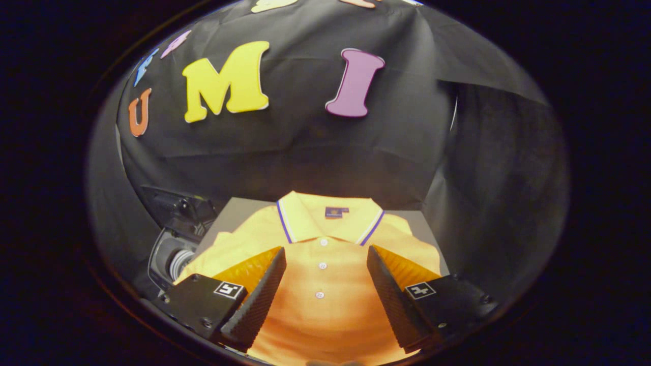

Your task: Put the clothes into the washing machine and then close the washing machine lid.

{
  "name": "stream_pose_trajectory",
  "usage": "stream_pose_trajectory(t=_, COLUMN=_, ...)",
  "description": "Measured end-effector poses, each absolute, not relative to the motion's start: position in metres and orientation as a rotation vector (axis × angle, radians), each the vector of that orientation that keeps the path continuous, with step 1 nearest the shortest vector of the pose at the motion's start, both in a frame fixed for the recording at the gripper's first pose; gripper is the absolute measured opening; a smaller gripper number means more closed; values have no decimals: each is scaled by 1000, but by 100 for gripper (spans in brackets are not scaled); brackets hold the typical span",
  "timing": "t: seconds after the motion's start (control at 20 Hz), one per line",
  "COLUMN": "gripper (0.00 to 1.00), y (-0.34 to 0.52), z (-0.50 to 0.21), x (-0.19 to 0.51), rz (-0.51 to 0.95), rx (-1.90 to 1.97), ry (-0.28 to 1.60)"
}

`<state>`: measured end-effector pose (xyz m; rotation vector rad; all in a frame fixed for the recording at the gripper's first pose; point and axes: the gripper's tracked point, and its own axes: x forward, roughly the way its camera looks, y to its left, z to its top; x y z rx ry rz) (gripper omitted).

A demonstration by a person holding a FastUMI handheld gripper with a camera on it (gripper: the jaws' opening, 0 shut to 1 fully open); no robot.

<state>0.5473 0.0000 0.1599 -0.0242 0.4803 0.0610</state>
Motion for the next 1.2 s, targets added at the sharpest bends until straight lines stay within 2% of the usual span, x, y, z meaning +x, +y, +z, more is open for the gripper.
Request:
stream_pose_trajectory(t=0.2, gripper=100, y=-2, z=127, x=550, rz=56, rx=-17, ry=581)
stream_pose_trajectory(t=0.3, gripper=98, y=0, z=127, x=551, rz=61, rx=21, ry=577)
stream_pose_trajectory(t=0.35, gripper=94, y=0, z=127, x=551, rz=64, rx=26, ry=569)
stream_pose_trajectory(t=0.7, gripper=93, y=0, z=126, x=551, rz=84, rx=15, ry=622)
stream_pose_trajectory(t=0.8, gripper=89, y=0, z=125, x=552, rz=87, rx=5, ry=632)
stream_pose_trajectory(t=0.9, gripper=84, y=-3, z=127, x=554, rz=77, rx=18, ry=615)
stream_pose_trajectory(t=0.95, gripper=67, y=-4, z=125, x=553, rz=81, rx=10, ry=607)
stream_pose_trajectory(t=1.1, gripper=52, y=-3, z=127, x=552, rz=89, rx=10, ry=581)
stream_pose_trajectory(t=1.2, gripper=34, y=-4, z=128, x=553, rz=93, rx=20, ry=558)
